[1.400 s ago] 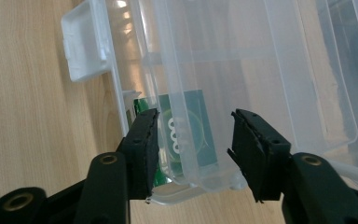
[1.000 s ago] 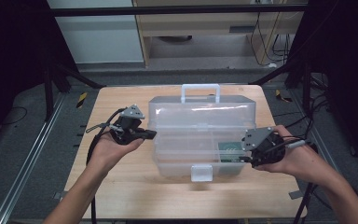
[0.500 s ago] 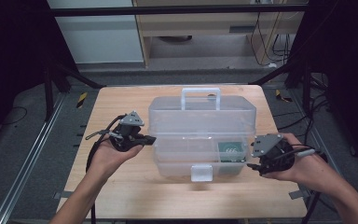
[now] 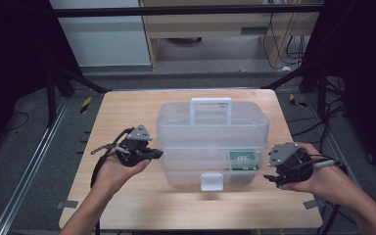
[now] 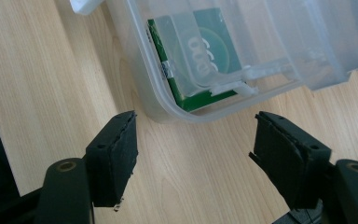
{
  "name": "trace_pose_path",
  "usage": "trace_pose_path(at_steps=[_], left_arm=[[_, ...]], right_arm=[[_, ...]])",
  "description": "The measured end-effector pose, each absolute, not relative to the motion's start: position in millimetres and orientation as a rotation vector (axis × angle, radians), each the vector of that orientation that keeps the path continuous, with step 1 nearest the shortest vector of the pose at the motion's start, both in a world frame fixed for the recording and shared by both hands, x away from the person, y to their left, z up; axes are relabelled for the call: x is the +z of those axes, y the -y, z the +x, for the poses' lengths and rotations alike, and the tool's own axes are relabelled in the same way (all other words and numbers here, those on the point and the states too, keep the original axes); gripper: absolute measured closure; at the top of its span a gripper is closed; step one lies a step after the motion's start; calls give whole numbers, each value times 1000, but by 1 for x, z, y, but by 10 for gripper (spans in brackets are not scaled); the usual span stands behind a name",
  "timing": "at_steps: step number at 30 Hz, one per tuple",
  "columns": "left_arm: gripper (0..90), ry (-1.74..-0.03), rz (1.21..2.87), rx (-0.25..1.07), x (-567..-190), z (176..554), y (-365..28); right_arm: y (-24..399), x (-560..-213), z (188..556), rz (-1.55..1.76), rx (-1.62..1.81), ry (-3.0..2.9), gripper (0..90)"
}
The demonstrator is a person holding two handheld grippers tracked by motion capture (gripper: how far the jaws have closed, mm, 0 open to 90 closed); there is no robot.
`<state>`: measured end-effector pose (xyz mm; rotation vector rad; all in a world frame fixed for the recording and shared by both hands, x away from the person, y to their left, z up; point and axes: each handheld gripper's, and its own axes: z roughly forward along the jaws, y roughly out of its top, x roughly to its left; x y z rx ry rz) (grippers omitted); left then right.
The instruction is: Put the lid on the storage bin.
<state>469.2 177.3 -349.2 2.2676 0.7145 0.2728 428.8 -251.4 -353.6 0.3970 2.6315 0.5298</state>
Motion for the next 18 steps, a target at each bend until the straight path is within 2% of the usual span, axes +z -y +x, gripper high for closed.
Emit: trace_pose_path(at_steps=[18], left_arm=[[898, -738, 2255, 272, -363, 465, -184]], right_arm=[[263, -363, 428, 453, 529, -2632, 283]])
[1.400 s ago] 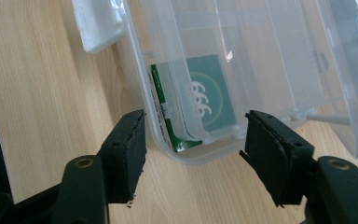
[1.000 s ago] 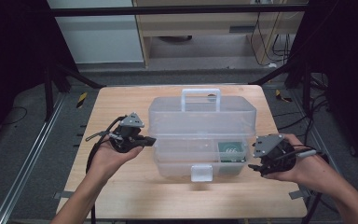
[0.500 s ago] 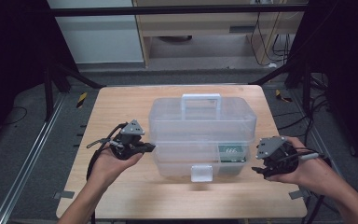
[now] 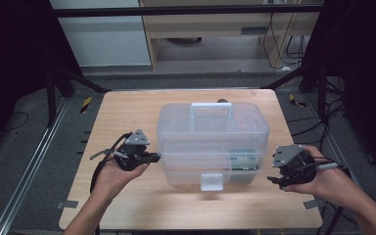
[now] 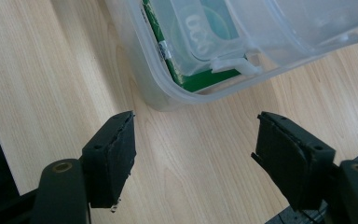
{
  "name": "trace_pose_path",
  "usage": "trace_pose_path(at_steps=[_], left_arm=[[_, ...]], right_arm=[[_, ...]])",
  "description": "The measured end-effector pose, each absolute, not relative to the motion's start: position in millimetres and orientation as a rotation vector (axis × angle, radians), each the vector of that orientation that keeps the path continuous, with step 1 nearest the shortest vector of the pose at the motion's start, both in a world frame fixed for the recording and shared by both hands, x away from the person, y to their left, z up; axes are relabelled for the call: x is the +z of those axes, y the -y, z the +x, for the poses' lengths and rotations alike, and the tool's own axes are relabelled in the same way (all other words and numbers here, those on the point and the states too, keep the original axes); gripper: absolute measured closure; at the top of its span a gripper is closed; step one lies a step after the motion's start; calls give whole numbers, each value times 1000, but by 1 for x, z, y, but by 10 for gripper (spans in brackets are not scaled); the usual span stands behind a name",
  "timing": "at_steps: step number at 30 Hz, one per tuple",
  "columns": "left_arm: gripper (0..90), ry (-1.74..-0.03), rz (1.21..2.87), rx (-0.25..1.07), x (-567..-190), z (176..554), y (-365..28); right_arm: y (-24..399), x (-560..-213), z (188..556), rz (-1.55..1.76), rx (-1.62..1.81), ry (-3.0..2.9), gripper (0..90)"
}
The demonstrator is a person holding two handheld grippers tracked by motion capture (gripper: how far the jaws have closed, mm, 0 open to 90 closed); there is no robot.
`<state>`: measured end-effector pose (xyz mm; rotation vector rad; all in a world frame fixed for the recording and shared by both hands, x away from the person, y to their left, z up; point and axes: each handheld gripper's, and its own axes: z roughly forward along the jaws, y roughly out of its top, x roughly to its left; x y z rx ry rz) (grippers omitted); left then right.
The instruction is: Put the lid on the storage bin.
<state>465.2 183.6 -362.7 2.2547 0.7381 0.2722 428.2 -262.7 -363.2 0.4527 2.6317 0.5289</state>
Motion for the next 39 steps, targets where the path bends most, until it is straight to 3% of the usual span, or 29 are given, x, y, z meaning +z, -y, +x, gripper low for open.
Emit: trace_pose_path(at_steps=[21, 25, 39], left_arm=[[897, -735, 2288, 286, -376, 461, -187], [896, -767, 2320, 378, -376, 461, -203], [897, -969, 2299, 455, -403, 506, -251]], right_arm=[[273, -374, 435, 536, 514, -2579, 235], [279, -376, 443, 602, 506, -2518, 223], [299, -401, 492, 851, 424, -2399, 254]])
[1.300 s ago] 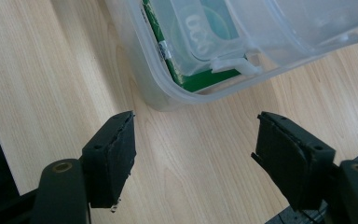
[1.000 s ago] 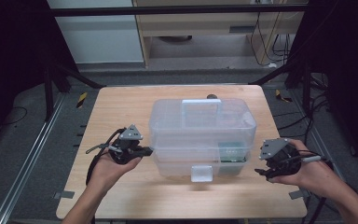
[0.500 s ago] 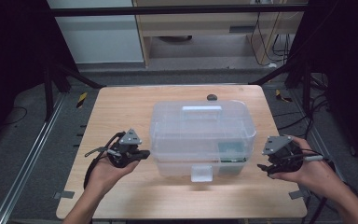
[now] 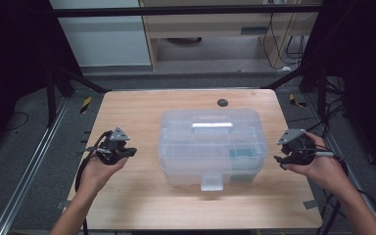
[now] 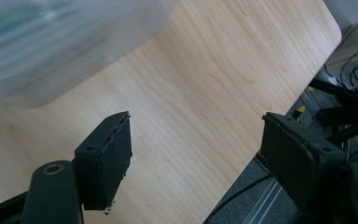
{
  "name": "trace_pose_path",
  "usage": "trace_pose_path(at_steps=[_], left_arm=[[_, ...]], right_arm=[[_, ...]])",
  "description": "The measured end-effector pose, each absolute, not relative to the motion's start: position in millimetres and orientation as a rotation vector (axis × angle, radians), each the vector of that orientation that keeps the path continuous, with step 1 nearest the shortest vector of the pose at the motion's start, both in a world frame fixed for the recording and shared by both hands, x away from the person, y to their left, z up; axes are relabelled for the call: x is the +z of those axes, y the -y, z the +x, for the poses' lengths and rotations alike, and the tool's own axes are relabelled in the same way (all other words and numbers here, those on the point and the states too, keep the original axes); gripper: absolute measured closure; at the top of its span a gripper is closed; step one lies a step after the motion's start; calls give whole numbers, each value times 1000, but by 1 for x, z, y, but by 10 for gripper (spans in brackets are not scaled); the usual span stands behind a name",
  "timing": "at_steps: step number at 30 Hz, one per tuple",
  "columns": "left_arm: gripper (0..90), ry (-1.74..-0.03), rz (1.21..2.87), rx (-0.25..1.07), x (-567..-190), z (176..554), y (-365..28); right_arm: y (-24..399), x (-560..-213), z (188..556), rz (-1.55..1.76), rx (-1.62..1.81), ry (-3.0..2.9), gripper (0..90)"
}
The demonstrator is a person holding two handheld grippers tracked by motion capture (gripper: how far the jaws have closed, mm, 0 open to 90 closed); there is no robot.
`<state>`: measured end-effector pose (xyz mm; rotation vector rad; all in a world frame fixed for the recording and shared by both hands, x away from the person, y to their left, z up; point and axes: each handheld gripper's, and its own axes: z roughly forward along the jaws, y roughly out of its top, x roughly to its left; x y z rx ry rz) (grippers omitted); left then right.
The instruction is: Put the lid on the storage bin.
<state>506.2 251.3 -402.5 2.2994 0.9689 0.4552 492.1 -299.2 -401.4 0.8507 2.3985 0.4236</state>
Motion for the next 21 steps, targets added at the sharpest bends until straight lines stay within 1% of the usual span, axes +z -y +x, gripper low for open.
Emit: trace_pose_path(at_steps=[5, 10, 13, 15, 17, 18, 19, 20, 21], left_arm=[[897, -1027, 2306, 464, -418, 525, -260], [896, -1077, 2295, 509, -434, 542, -263], [863, -1114, 2263, 556, -444, 551, -267], [801, -1126, 2234, 586, -449, 556, -270], [694, -1154, 2211, 625, -456, 560, -272], [615, -1159, 2207, 638, -458, 562, -272], [573, -1166, 2200, 656, -463, 563, -272], [506, -1180, 2191, 656, -466, 565, -272], [457, -1197, 2177, 655, -470, 566, -273]], right_arm=[[307, -415, 514, 969, 446, -2351, 251], [314, -432, 535, 1097, 483, -2278, 249], [318, -444, 545, 1185, 543, -2220, 247], [320, -453, 550, 1232, 577, -2184, 239], [321, -462, 554, 1279, 606, -2159, 235], [321, -467, 556, 1304, 622, -2145, 232], [321, -471, 557, 1320, 631, -2135, 232], [322, -476, 558, 1343, 643, -2120, 228], [321, -480, 559, 1355, 650, -2113, 226]])
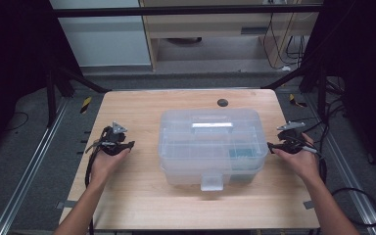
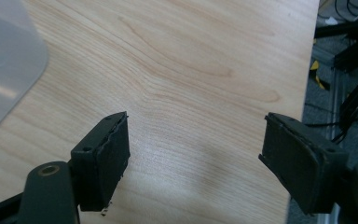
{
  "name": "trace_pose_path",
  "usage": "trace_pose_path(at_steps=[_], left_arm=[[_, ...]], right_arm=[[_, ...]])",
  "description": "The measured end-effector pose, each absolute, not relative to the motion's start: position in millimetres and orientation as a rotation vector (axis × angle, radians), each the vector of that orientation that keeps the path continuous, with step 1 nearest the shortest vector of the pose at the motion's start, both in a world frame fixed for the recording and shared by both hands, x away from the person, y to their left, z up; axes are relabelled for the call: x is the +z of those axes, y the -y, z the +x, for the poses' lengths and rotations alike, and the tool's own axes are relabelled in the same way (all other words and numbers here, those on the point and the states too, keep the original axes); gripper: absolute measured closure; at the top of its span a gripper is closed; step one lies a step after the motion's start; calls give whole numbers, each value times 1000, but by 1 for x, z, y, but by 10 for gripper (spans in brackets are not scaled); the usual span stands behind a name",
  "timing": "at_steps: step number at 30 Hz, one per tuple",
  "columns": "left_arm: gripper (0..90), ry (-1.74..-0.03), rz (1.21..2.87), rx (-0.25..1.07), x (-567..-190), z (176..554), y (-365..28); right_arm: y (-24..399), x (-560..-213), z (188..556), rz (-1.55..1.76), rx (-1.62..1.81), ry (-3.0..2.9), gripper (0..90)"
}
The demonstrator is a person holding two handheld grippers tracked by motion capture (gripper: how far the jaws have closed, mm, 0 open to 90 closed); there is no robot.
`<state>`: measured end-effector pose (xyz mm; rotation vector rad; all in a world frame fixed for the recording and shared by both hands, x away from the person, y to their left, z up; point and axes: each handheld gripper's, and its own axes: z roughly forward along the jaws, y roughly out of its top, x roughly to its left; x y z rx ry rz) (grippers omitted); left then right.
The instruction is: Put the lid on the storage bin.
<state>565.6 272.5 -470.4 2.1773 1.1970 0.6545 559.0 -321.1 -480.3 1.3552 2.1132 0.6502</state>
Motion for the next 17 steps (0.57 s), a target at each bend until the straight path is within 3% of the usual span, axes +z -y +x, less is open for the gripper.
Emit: trace_pose_path(at_steps=[4, 7, 11, 15, 17], left_arm=[[284, -1241, 2155, 600, -488, 569, -271], [202, -1266, 2106, 557, -498, 569, -270], [134, -1279, 2012, 572, -506, 568, -271], [37, -1302, 2032, 575, -507, 568, -269], [31, -1303, 2031, 574, -507, 568, -269]], right_arm=[[321, -497, 559, 1412, 712, -2102, 208], [323, -502, 558, 1464, 801, -2066, 199], [325, -509, 556, 1494, 885, -2027, 121], [324, -512, 557, 1534, 864, -1988, 23], [323, -512, 557, 1553, 844, -1979, 6]])
